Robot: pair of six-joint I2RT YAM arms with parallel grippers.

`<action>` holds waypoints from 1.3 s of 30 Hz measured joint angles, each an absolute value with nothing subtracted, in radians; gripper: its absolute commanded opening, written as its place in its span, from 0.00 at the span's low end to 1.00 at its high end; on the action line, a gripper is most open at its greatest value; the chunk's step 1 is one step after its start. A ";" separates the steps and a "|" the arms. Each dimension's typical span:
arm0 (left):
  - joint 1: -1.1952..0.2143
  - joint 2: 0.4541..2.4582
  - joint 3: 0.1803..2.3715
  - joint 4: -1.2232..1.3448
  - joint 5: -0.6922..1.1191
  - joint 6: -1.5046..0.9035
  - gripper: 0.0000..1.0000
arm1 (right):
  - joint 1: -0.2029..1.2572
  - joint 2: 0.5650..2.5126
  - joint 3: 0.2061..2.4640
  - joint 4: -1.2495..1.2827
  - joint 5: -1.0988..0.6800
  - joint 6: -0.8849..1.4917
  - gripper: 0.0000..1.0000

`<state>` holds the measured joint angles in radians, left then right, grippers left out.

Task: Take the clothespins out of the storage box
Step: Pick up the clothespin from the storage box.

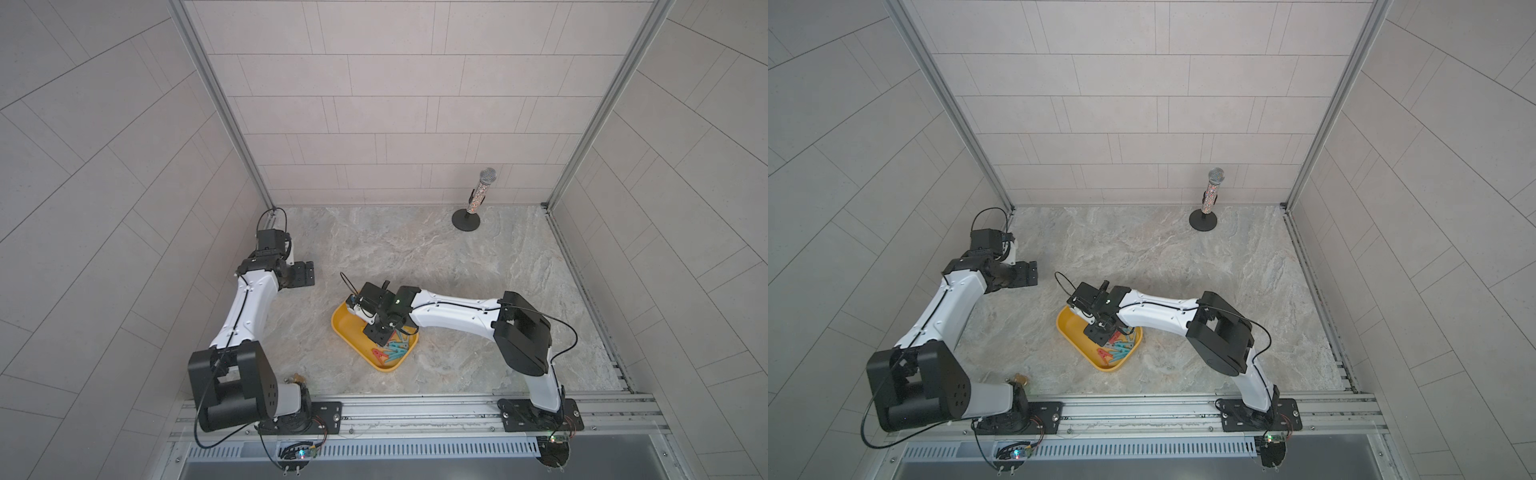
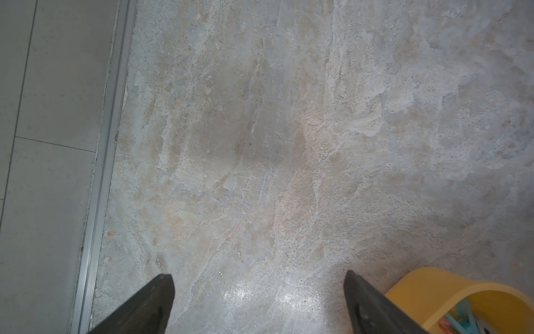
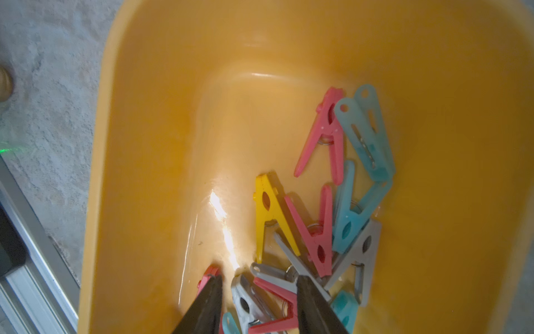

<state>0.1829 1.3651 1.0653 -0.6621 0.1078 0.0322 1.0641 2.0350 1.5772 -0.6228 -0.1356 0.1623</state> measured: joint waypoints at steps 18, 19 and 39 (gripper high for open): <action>0.190 1.365 1.059 -0.646 0.098 0.022 1.00 | 1.068 2.116 1.664 -0.672 -0.131 0.137 0.29; 0.190 1.365 1.059 -0.645 0.096 0.022 1.00 | 1.069 2.119 1.664 -0.674 -0.131 0.136 0.29; 0.196 1.365 1.053 -0.640 0.085 0.015 1.00 | 1.076 2.183 1.692 -0.692 -0.122 0.133 0.17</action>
